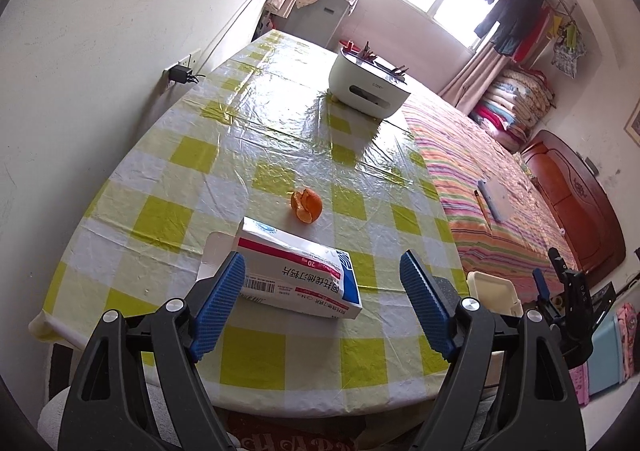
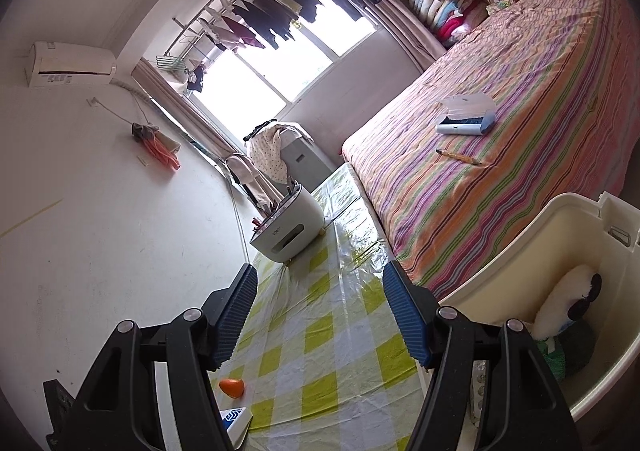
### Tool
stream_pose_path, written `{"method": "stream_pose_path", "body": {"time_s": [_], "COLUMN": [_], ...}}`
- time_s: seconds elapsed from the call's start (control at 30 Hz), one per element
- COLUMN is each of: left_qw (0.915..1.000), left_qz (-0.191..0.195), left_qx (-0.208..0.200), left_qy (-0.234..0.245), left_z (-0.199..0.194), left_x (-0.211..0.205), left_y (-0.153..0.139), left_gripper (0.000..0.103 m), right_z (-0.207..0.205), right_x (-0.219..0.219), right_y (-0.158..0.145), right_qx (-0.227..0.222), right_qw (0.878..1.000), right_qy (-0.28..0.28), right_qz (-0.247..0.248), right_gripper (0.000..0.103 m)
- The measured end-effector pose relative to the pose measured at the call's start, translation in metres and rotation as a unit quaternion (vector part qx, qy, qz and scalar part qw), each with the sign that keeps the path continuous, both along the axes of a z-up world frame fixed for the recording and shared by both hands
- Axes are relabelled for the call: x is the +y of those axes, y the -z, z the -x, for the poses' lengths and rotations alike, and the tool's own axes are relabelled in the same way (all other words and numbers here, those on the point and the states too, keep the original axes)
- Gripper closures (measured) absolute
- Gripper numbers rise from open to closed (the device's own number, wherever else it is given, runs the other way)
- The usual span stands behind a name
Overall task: Collect trash
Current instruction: 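Move both open tools back over the table toward the orange, then close the left tool around the orange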
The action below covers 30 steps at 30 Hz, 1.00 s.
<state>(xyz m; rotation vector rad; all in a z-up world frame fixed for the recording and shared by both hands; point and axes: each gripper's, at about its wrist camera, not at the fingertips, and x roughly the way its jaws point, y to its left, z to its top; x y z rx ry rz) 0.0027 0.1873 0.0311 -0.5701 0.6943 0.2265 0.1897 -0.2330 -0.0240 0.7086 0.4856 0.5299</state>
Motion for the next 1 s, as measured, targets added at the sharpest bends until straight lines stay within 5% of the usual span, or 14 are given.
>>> {"method": "stream_pose_path", "body": {"time_s": [0.33, 0.6, 1.0], "left_qw": [0.9998, 0.9966, 0.9877], "left_qz": [0.017, 0.051, 0.007], "left_qx": [0.006, 0.058, 0.145], "left_qy": [-0.003, 0.029, 0.059], "left_z": [-0.008, -0.065, -0.143], "left_x": [0.030, 0.045, 0.033], "left_y": [0.012, 0.026, 0.054], "left_gripper": [0.024, 0.024, 0.024], "right_z": [0.000, 0.003, 0.007], "right_x": [0.030, 0.058, 0.075], "right_y": [-0.001, 0.002, 0.005], "right_qx": [-0.001, 0.001, 0.000], "right_qw": [0.999, 0.998, 0.996], "right_qy": [-0.028, -0.049, -0.068], "right_qz": [0.026, 0.046, 0.064], "right_gripper": [0.039, 0.039, 0.039]}}
